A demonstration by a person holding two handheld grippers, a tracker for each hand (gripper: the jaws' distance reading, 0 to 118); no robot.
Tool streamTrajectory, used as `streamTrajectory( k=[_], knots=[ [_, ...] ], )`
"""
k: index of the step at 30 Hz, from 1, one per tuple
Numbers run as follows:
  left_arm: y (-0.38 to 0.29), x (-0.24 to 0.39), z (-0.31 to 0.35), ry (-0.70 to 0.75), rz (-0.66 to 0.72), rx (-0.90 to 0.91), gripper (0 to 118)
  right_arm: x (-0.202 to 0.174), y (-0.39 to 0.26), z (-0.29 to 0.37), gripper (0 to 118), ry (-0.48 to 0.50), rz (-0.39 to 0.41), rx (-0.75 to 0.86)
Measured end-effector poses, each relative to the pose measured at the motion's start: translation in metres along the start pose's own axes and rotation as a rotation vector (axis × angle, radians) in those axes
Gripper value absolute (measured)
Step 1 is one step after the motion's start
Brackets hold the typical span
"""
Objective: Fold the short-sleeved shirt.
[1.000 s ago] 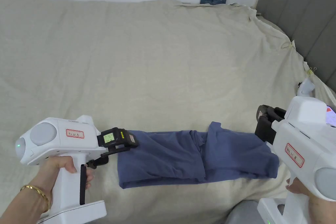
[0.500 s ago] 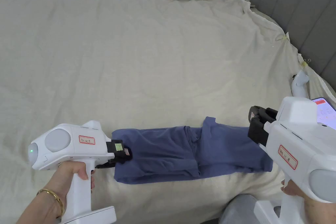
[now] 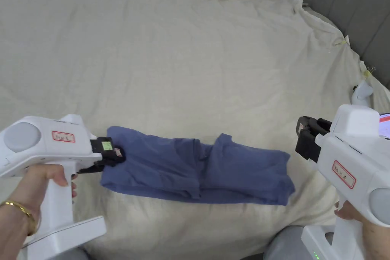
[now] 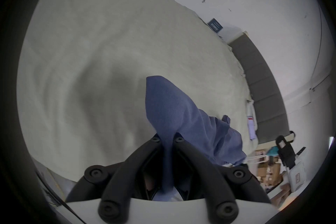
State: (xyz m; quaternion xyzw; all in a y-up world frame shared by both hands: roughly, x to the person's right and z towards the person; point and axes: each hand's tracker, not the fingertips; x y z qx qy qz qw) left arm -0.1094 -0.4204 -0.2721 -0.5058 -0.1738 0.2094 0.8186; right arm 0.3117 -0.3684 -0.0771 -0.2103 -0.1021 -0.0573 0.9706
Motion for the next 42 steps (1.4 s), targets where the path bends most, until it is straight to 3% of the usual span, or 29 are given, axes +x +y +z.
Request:
streamTrajectory(
  k=[8,12,18,27,31,35,37,38,40,42],
  knots=[
    [0.02,-0.033,0.064,0.32,-0.066,0.161,3,-0.021,0.006,0.0,0,0.021,0.029,0.007],
    [0.012,0.004,0.08,0.466,-0.244,0.231,3,-0.027,0.008,-0.002,0,0.033,0.028,0.011],
    [-0.015,0.077,0.064,0.427,-0.465,0.241,3,-0.026,0.006,0.002,0,0.032,0.019,0.014],
    [-0.05,0.161,-0.011,0.263,-0.679,0.077,3,0.0,-0.001,0.012,0,-0.011,-0.03,0.011],
    [-0.071,0.189,-0.059,0.194,-0.726,-0.058,3,0.012,-0.005,0.017,0,-0.035,-0.048,0.006],
    [-0.091,0.197,-0.105,0.247,-0.787,-0.16,3,0.024,-0.01,0.023,0,-0.059,-0.064,0.003],
    [-0.093,0.193,-0.117,0.25,-0.754,-0.165,3,0.021,-0.009,0.03,0,-0.068,-0.077,0.004],
    [-0.092,0.191,-0.119,0.247,-0.747,-0.165,5,0.022,-0.009,0.032,0,-0.076,-0.079,0.002],
    [-0.088,0.189,-0.117,0.189,-0.707,-0.175,26,0.022,-0.009,0.034,0,-0.085,-0.073,0.003],
    [-0.078,0.185,-0.11,0.074,-0.609,-0.216,68,0.015,-0.006,0.038,0,-0.084,-0.07,0.002]
  ],
)
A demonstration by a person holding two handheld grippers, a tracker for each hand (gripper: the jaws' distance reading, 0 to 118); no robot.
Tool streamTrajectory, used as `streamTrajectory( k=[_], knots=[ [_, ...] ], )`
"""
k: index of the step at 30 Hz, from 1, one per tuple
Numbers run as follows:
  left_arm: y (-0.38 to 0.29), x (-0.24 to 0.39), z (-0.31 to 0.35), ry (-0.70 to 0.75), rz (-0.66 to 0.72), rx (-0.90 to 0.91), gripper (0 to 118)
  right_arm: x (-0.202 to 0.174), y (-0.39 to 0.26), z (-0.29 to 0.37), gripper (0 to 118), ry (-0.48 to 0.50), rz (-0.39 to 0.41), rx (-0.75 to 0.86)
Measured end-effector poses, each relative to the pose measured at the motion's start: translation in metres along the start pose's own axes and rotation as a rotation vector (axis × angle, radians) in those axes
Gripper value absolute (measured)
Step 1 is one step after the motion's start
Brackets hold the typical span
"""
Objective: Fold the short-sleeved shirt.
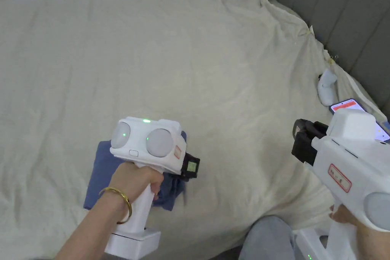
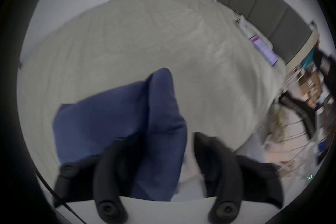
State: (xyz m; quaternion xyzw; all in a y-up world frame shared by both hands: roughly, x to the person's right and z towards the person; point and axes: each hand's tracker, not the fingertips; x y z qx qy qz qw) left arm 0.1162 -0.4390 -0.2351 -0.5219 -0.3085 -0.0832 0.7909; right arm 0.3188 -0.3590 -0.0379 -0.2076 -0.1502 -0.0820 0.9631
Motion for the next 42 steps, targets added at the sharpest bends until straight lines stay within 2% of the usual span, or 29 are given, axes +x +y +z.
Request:
streamTrajectory(
  k=[2,3,7,10,12,13,14,15,16,17,22,27,30,34,39,42],
  knots=[
    [0.002,-0.006,0.011,-0.086,0.09,0.022,96,-0.005,0.001,0.001,0,0.004,0.002,-0.001],
    [0.003,-0.011,0.019,-0.138,0.125,0.062,99,-0.011,0.003,0.002,0,0.007,0.005,-0.001],
    [0.009,-0.033,0.052,-0.227,0.249,0.19,99,-0.024,0.005,0.003,0,0.026,0.014,-0.003],
    [0.01,-0.045,0.077,-0.139,0.236,0.303,99,-0.032,0.007,0.002,0,0.04,0.024,0.002],
    [0.005,-0.053,0.088,-0.061,0.218,0.394,91,-0.035,0.009,0.001,0,0.046,0.024,0.003],
    [0.0,-0.051,0.093,-0.01,0.201,0.44,77,-0.038,0.009,0.001,0,0.051,0.024,0.004],
    [-0.005,-0.05,0.096,0.038,0.181,0.478,47,-0.041,0.01,0.002,0,0.052,0.024,0.007],
    [-0.009,-0.049,0.095,0.085,0.154,0.495,23,-0.04,0.01,0.001,0,0.055,0.026,0.009],
    [-0.013,-0.046,0.093,0.129,0.131,0.506,8,-0.042,0.011,0.0,0,0.06,0.033,0.007],
    [-0.014,-0.047,0.087,0.145,0.123,0.514,0,-0.044,0.012,0.0,0,0.061,0.036,0.006],
    [-0.038,-0.028,0.055,0.11,0.13,0.507,0,-0.049,0.013,0.002,0,0.066,0.039,0.003],
    [-0.052,0.005,0.003,0.103,0.064,0.373,0,-0.039,0.011,-0.001,0,0.055,0.044,-0.007],
    [-0.055,0.02,-0.027,0.178,0.014,0.33,0,-0.037,0.01,0.0,0,0.049,0.049,-0.018],
    [-0.053,0.032,-0.054,0.2,-0.027,0.297,0,-0.033,0.009,0.0,0,0.034,0.063,-0.032],
    [-0.052,0.036,-0.065,0.228,-0.058,0.304,0,-0.035,0.009,-0.004,0,0.023,0.058,-0.049],
    [-0.041,0.035,-0.06,0.217,-0.084,0.246,0,-0.039,0.009,-0.005,0,0.025,0.058,-0.058]
  ],
)
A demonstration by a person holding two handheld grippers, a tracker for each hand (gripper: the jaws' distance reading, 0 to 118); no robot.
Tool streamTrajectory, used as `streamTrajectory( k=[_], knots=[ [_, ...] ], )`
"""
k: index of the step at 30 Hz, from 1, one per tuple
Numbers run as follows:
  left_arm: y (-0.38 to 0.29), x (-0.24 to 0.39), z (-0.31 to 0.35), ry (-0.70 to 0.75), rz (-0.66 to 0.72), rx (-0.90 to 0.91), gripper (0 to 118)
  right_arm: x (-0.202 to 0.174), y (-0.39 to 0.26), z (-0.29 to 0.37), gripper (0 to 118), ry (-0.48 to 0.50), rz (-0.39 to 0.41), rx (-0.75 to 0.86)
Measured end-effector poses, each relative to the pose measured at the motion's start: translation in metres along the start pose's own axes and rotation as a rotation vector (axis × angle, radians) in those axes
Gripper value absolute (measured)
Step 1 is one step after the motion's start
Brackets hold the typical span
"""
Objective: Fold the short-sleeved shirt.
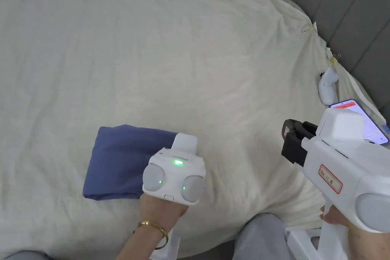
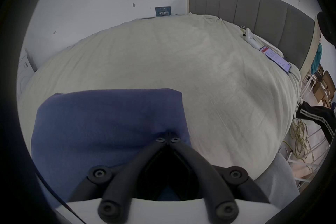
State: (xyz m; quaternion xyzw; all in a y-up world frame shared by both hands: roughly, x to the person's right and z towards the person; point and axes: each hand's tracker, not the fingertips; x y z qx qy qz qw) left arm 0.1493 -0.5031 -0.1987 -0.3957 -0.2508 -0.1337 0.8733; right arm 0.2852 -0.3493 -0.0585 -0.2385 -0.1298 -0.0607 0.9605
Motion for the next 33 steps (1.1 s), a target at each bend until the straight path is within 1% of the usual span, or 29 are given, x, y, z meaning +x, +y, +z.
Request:
streamTrajectory(
  k=[1,2,3,4,5,6,7,9,10,14,16,19,23,24,26,30,33],
  knots=[
    [0.008,-0.004,0.003,-0.025,0.015,-0.034,0,-0.003,0.0,0.001,0,0.0,0.006,0.0],
    [0.015,-0.011,0.006,-0.066,0.08,-0.062,0,-0.005,0.001,0.001,0,0.003,0.01,-0.001],
    [0.024,-0.024,0.012,-0.134,0.185,-0.076,0,-0.006,0.002,0.001,0,0.01,0.007,-0.001],
    [0.03,-0.038,0.019,-0.227,0.315,-0.076,0,0.001,0.0,-0.004,0,0.015,0.003,0.001],
    [0.034,-0.048,0.027,-0.29,0.401,-0.055,0,0.023,-0.006,-0.016,0,0.021,0.004,0.004],
    [0.038,-0.057,0.038,-0.341,0.452,-0.024,0,0.025,-0.006,-0.019,0,0.023,0.007,0.006],
    [0.043,-0.063,0.051,-0.353,0.429,0.022,0,0.024,-0.005,-0.021,0,0.024,0.013,0.007],
    [0.054,-0.074,0.076,-0.265,0.31,0.131,0,0.009,0.001,-0.019,0,0.033,0.022,0.009],
    [0.057,-0.081,0.087,-0.236,0.293,0.172,0,0.005,0.003,-0.018,0,0.04,0.022,0.016],
    [0.056,-0.124,0.119,-0.143,0.352,0.306,0,-0.004,0.008,-0.026,0,0.075,0.023,0.049],
    [0.047,-0.141,0.132,-0.024,0.316,0.399,0,-0.016,0.012,-0.03,0,0.102,0.031,0.065],
    [0.031,-0.16,0.147,0.112,0.263,0.459,0,-0.039,0.015,-0.038,0,0.164,0.032,0.102],
    [0.009,-0.178,0.156,0.194,0.251,0.499,0,-0.078,0.01,-0.055,0,0.24,0.065,0.139],
    [0.003,-0.181,0.157,0.201,0.247,0.5,0,-0.091,0.006,-0.061,0,0.245,0.059,0.139],
    [-0.007,-0.186,0.157,0.198,0.248,0.495,0,-0.111,-0.004,-0.072,0,0.29,0.039,0.126],
    [-0.022,-0.191,0.153,0.195,0.261,0.454,0,-0.141,-0.035,-0.103,0,0.301,0.018,0.053],
    [-0.029,-0.196,0.149,0.189,0.275,0.426,0,-0.154,-0.062,-0.122,0,0.291,0.035,-0.007]
  ],
)
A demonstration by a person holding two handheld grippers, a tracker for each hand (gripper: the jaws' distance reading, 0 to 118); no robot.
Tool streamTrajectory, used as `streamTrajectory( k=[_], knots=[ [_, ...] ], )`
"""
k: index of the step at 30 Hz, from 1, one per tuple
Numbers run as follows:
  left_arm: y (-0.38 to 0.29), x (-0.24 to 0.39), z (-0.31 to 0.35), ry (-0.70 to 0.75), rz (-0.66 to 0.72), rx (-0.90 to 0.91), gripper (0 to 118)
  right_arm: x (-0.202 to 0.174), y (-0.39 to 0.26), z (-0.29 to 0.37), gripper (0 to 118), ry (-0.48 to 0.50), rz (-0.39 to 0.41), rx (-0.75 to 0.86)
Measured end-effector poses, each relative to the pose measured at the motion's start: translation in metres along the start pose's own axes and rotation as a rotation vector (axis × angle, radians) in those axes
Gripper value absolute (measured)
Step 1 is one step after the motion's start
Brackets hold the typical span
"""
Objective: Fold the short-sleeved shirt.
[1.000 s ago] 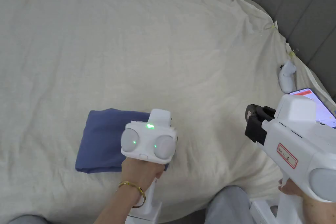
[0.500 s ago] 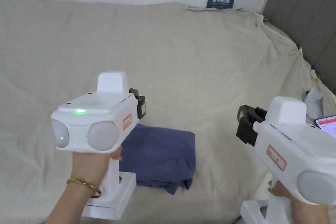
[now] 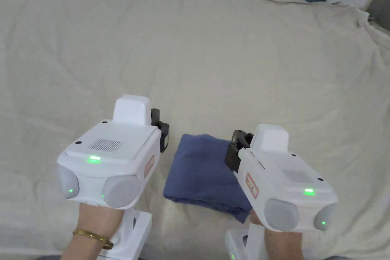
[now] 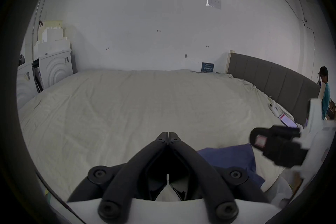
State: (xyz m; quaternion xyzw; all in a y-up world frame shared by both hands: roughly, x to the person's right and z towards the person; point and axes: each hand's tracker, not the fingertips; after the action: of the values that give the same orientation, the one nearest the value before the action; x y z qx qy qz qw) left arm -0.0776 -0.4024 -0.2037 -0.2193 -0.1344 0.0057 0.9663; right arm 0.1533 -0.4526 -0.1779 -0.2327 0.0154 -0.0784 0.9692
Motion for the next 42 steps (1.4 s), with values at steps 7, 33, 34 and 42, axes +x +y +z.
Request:
streamTrajectory(
  k=[7,33,34,42],
  knots=[
    [-0.009,-0.008,-0.007,-0.006,0.004,-0.039,0,-0.003,-0.049,-0.028,0,-0.083,-0.015,-0.145],
    [-0.024,-0.054,-0.141,-0.584,0.484,-0.824,106,0.001,-0.053,-0.031,0,-0.045,-0.061,-0.177],
    [-0.028,-0.052,-0.144,-0.583,0.481,-0.843,102,0.001,-0.053,-0.031,0,-0.044,-0.063,-0.177],
    [-0.034,-0.028,-0.149,-0.586,0.369,-0.879,49,0.003,-0.053,-0.031,0,-0.038,-0.073,-0.179]
  ],
)
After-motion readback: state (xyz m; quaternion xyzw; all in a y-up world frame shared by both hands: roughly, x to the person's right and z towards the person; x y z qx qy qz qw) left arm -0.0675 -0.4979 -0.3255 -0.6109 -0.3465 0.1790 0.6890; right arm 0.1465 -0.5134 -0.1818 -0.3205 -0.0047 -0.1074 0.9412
